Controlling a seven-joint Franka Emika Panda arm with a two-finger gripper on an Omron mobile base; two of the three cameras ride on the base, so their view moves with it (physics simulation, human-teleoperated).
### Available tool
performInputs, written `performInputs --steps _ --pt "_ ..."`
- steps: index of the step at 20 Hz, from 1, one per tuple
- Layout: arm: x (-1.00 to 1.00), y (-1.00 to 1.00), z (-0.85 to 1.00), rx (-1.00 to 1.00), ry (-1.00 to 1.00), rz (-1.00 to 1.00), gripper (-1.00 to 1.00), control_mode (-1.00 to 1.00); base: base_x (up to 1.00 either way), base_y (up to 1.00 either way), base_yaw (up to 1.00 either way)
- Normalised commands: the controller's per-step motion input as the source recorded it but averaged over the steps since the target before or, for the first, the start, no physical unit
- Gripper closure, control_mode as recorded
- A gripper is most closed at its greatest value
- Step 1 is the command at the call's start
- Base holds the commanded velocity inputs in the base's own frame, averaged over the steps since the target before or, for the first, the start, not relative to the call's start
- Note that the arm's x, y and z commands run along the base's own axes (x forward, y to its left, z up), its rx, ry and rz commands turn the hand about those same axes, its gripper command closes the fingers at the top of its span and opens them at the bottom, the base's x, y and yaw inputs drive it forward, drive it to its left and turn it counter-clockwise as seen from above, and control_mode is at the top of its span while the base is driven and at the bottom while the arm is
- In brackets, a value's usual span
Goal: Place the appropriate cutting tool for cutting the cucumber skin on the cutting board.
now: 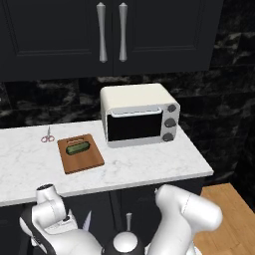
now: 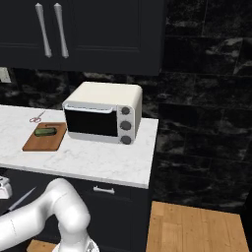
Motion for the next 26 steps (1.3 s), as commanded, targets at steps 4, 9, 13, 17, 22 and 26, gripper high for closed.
performInputs --steps 4,9,13,17,22,26 --pt "-0.91 -0.09 0.76 0.00 -0.14 0.00 1.00 -1.00 0.00 0.00 0.00" --pt "-0.71 -0.05 1.00 0.00 -0.15 0.00 1.00 -1.00 0.00 0.00 0.00" --pt "-0.56 -0.17 1.00 0.00 -0.08 0.00 1.00 -1.00 0.00 0.00 0.00" --pt "-0.22 -0.37 1.00 0.00 -0.04 0.00 1.00 -1.00 0.00 0.00 0.00" --pt "0.15 -0.46 1.00 0.00 -0.03 0.00 1.00 -1.00 0.00 0.00 0.00" --pt "0.57 -0.40 0.98 0.00 -0.02 0.00 1.00 -1.00 0.00 0.00 0.00"
